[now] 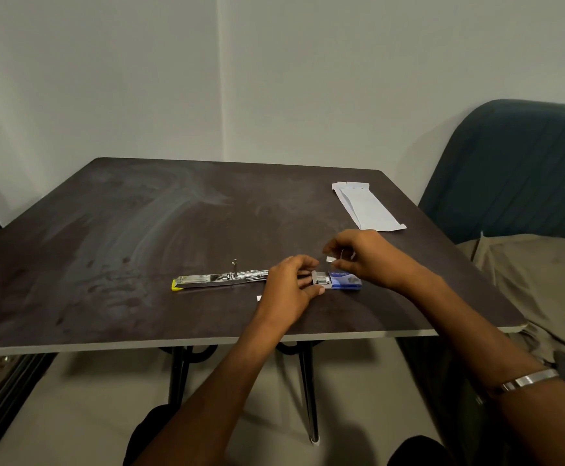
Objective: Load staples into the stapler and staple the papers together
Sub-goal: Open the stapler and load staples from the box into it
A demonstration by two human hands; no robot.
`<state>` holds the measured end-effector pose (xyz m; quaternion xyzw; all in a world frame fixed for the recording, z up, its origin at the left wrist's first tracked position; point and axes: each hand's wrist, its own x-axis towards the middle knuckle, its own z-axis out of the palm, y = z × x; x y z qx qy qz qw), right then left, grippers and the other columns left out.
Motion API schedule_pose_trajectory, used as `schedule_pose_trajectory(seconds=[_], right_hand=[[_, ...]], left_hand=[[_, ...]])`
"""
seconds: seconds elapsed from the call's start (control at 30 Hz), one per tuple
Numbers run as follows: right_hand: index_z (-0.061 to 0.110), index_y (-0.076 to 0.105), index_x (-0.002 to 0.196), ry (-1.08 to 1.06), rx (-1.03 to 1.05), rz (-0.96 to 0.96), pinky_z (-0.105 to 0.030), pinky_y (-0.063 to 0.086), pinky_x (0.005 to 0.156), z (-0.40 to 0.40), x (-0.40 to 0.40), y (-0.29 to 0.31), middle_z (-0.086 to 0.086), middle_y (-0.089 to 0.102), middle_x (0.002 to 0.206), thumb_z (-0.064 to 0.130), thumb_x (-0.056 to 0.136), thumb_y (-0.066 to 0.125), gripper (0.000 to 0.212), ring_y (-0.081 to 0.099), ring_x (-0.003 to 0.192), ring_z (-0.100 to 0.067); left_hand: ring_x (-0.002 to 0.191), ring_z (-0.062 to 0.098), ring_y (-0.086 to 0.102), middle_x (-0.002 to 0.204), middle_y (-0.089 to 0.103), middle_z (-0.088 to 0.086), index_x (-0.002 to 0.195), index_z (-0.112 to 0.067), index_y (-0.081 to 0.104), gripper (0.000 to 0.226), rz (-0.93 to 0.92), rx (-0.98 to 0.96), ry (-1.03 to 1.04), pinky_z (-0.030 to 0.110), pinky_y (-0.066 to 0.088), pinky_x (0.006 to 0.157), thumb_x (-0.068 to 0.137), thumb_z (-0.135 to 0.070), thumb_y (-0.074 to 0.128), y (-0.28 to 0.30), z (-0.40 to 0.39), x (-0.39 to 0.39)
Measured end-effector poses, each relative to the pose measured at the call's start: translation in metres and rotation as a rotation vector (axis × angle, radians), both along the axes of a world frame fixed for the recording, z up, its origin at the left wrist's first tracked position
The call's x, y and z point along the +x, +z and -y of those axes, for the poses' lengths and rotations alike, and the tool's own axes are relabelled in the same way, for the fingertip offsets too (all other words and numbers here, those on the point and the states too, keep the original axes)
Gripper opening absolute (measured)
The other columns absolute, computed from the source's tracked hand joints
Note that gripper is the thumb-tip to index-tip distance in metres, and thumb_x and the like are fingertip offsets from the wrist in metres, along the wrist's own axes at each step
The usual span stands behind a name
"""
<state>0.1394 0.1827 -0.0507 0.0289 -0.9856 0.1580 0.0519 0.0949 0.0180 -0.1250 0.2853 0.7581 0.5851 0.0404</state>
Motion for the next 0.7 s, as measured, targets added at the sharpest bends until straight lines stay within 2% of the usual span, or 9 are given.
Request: schedule_pose_trajectory(seconds=[0.17, 0.3, 0.5, 0.6, 0.7], right_hand=[[0.011, 0.069, 0.109, -0.007, 0.020, -0.106, -0.011, 0.046, 0.071, 0.008, 0.005, 0.002, -0.004, 0.063, 0.104, 0.014, 0.087, 0.068, 0.022, 0.059, 0.083, -0.011], [0.011, 0.070, 0.107, 0.003, 0.015, -0.141, -0.023, 0.052, 0.077, 0.018, 0.006, 0.007, -0.005, 0.062, 0.103, 0.015, 0.087, 0.068, 0.020, 0.062, 0.084, -0.015], [0.012, 0.071, 0.104, 0.019, -0.044, -0.171, -0.025, 0.052, 0.075, 0.035, 0.002, 0.010, -0.003, 0.063, 0.097, 0.013, 0.085, 0.070, 0.019, 0.059, 0.080, -0.015], [0.013, 0.071, 0.102, 0.035, -0.094, -0.183, -0.023, 0.051, 0.073, 0.050, -0.003, 0.005, -0.002, 0.065, 0.097, 0.015, 0.084, 0.072, 0.018, 0.059, 0.081, -0.014], [0.013, 0.072, 0.101, 0.064, -0.109, -0.181, -0.024, 0.050, 0.073, 0.067, -0.011, -0.004, -0.003, 0.066, 0.096, 0.016, 0.084, 0.071, 0.017, 0.059, 0.080, -0.014]], left_hand=[[0.102, 0.009, 0.061, 0.114, 0.059, 0.002, 0.114, -0.009, 0.062, 0.046, -0.071, 0.000, -0.002, 0.009, 0.051, 0.086, 0.072, -0.002, 0.079, 0.004, 0.003, 0.005], [0.103, 0.007, 0.061, 0.111, 0.058, -0.002, 0.111, -0.010, 0.063, 0.040, -0.129, 0.018, -0.009, 0.013, 0.051, 0.091, 0.075, 0.000, 0.075, 0.006, 0.011, 0.013], [0.098, 0.004, 0.062, 0.108, 0.059, -0.004, 0.108, -0.011, 0.065, 0.035, -0.194, 0.056, 0.048, 0.009, 0.050, 0.089, 0.076, 0.002, 0.072, 0.015, 0.036, 0.017], [0.093, 0.002, 0.062, 0.104, 0.060, 0.001, 0.101, -0.010, 0.067, 0.028, -0.238, 0.066, 0.101, 0.009, 0.051, 0.084, 0.077, 0.006, 0.069, 0.020, 0.058, 0.015], [0.088, -0.008, 0.060, 0.098, 0.063, 0.003, 0.094, -0.007, 0.069, 0.024, -0.324, 0.024, 0.173, 0.001, 0.045, 0.074, 0.075, 0.008, 0.068, 0.023, 0.085, 0.009]])
